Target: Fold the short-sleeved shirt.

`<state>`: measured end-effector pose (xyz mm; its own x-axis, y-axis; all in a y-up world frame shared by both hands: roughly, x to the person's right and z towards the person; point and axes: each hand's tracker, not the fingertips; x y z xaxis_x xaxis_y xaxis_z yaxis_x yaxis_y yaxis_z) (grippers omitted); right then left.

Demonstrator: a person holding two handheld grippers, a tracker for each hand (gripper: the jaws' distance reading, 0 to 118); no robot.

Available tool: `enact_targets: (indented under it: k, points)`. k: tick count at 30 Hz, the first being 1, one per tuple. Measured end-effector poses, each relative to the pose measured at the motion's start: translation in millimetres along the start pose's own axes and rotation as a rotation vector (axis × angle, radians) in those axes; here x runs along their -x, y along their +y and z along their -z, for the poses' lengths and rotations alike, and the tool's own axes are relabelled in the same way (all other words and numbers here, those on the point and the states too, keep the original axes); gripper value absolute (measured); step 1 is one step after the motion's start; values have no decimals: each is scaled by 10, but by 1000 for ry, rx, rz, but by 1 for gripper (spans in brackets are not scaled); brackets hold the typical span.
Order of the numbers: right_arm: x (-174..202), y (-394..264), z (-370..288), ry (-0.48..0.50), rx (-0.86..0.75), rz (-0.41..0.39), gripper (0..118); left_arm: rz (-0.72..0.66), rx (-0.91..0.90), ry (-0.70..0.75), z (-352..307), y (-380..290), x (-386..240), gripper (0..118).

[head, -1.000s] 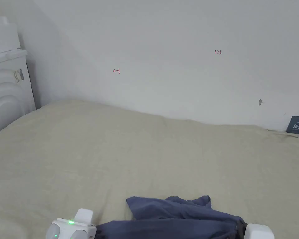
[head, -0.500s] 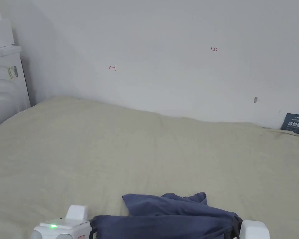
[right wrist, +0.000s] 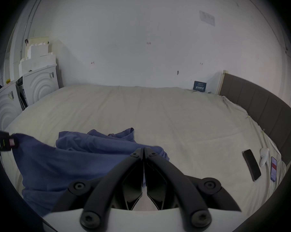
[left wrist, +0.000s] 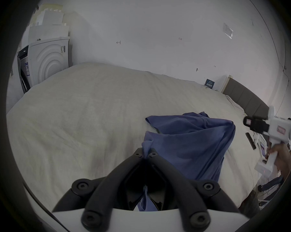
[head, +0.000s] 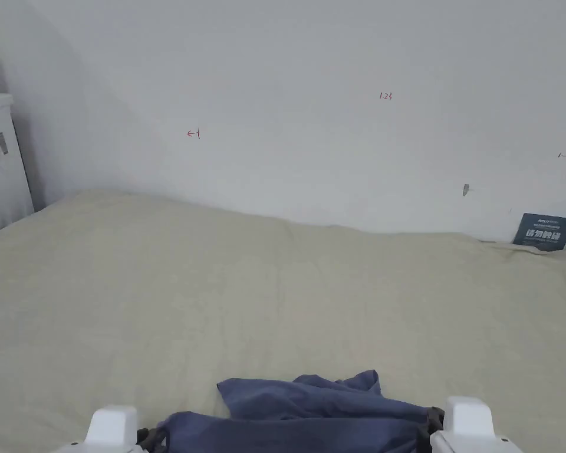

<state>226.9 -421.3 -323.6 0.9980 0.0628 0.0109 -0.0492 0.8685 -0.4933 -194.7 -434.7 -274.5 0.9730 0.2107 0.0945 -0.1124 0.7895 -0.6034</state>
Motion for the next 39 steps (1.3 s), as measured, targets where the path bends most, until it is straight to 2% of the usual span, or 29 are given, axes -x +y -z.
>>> enact_targets:
  k: [4, 5, 6, 7, 8, 15, 20, 22, 23, 24, 27, 29, 32, 35, 37, 39]
  points:
    - [-59, 270, 399, 25, 66, -6, 6, 6, 12, 4, -16, -70, -56, 0]
    - [-63, 337, 504, 38, 80, -19, 14, 3, 17, 4, -12, -84, -51, 0]
    - [-59, 386, 583, 46, 97, -34, 34, -3, 18, 3, -14, -94, -42, 0]
    - [-53, 410, 651, 50, 118, -45, 48, -15, 19, 7, 4, -98, -29, 0]
    - [-46, 431, 725, 61, 168, -70, 56, -25, 21, 8, 9, -95, -14, 0]
    - [-53, 230, 1140, 114, 348, -98, 75, -39, 28, 16, 28, -67, 65, 0]
    - [-11, -61, 1298, 160, 463, -115, 72, -39, 40, 25, 63, -76, 116, 0]
    - [-10, -170, 1259, 194, 469, -93, 49, -36, 44, 27, 74, -70, 132, 0]
    - [-24, -209, 1233, 214, 443, -46, 32, -33, 44, 29, 38, -49, 80, 0]
    - [-40, -232, 1203, 227, 418, -16, 8, -31, 44, 32, 21, -33, 49, 0]
    - [-51, -240, 1066, 206, 373, -31, 7, -25, 44, 35, 33, 12, 40, 0]
    - [-48, -198, 929, 177, 287, -34, 7, -18, 30, 38, 28, 51, 30, 0]
    - [-111, -90, 720, 156, 206, 22, 7, -18, 2, 49, -55, 190, -39, 0]
    - [-115, 90, 415, 122, 113, -16, 7, -6, -35, 57, -63, 373, -1, 0]
    - [-146, 218, 218, 134, 48, 8, 6, 9, -61, 59, -73, 532, 28, 0]
    - [-141, 364, 28, 116, 21, -16, 6, 20, -108, 69, -85, 720, 71, 0]
